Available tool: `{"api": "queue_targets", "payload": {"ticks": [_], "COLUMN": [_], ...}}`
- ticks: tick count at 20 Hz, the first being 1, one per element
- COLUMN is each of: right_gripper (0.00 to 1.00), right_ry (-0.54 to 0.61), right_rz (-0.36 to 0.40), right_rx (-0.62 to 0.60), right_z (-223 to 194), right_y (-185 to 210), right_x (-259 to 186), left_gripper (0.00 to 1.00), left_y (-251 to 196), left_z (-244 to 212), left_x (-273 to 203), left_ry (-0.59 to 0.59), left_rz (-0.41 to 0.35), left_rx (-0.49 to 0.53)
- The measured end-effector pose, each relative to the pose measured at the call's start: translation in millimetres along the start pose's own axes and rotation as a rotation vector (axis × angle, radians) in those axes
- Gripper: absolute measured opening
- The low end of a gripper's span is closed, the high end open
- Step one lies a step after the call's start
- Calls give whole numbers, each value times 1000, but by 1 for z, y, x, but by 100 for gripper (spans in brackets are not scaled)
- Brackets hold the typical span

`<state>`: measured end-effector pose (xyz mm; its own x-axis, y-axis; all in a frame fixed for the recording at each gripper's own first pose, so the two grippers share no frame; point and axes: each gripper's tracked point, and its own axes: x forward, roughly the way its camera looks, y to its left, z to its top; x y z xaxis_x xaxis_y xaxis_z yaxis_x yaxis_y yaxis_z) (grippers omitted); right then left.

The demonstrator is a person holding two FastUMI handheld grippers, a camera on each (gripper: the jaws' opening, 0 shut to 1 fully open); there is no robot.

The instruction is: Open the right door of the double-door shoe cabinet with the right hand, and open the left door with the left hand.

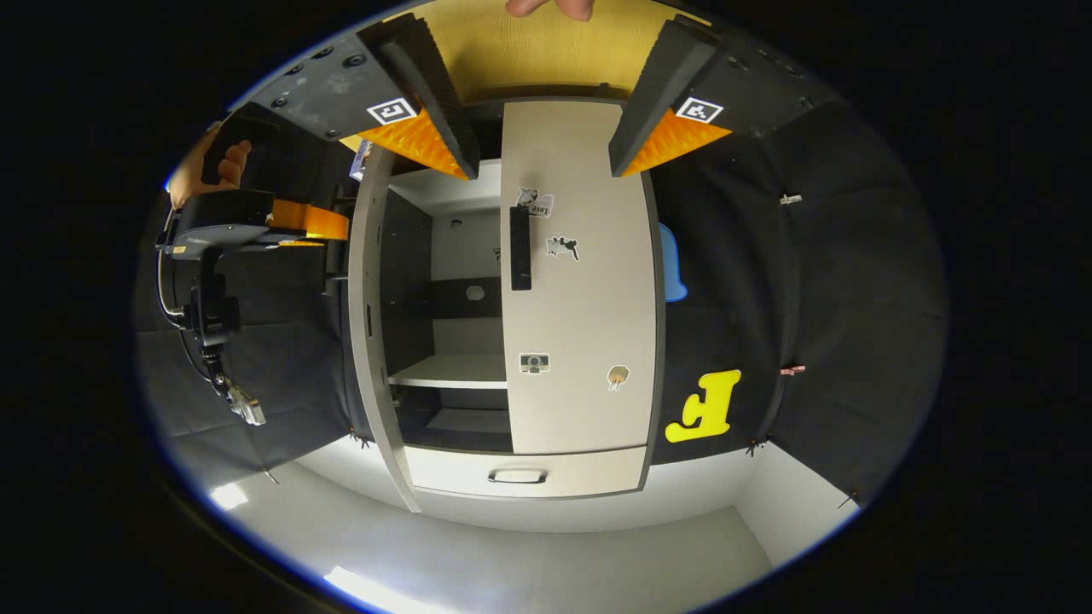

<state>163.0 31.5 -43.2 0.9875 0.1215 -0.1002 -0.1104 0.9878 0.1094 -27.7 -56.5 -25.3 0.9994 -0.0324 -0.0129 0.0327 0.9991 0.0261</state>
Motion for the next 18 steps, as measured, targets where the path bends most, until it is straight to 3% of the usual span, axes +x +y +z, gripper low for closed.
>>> {"api": "queue_targets", "payload": {"ticks": [11,16,18], "right_gripper": [14,14,8], "right_ry": [16,6,2], "right_rz": [-29,-99,-91], "right_rx": [3,1,32], "right_z": [6,11,15], "right_y": [-49,-94,-106], "right_x": [-16,-21,-24], "left_gripper": [94,94,94], "left_y": [-28,-54,-62], "left_z": [17,19,19], "left_x": [15,30,35], "left_ry": [-24,-18,-11], "left_rz": [-10,-41,-47], "left_rx": [4,-2,1]}}
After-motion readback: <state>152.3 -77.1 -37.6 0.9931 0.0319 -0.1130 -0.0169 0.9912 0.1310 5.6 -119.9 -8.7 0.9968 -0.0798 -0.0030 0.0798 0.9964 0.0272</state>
